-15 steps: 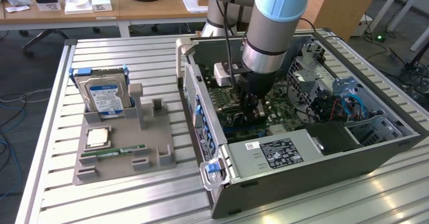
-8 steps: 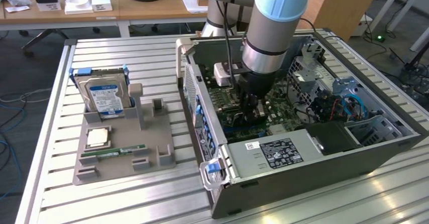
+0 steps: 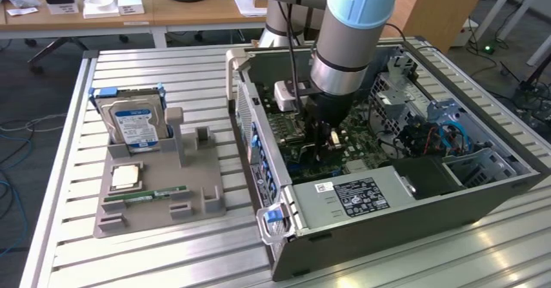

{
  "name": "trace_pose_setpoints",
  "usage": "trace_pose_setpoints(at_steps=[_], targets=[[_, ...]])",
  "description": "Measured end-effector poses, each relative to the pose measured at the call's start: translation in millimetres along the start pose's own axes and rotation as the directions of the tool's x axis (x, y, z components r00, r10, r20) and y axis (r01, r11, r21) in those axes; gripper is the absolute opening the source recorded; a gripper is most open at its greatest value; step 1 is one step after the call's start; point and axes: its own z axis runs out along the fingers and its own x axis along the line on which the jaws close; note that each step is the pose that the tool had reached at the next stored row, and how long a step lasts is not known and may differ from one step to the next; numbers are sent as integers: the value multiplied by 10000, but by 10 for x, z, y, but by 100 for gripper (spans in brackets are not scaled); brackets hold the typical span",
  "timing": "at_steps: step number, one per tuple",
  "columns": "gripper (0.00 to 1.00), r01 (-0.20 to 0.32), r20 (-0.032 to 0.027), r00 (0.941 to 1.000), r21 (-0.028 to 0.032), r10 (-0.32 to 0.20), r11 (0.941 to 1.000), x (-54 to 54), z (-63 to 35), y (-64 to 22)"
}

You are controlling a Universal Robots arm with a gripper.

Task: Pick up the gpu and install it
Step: 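Insert the gpu into the slot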

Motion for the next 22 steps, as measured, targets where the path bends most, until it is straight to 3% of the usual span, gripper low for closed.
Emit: trace_pose_setpoints(at_steps=[1, 2, 9, 22], targets=[[51, 0, 1, 10000, 0, 0, 10000, 0, 0, 0], [57, 0, 1, 10000, 0, 0, 10000, 0, 0, 0], [57, 0, 0, 10000, 0, 0, 10000, -1, -33, -1], [57, 0, 1, 10000, 0, 0, 10000, -12, -376, -7]])
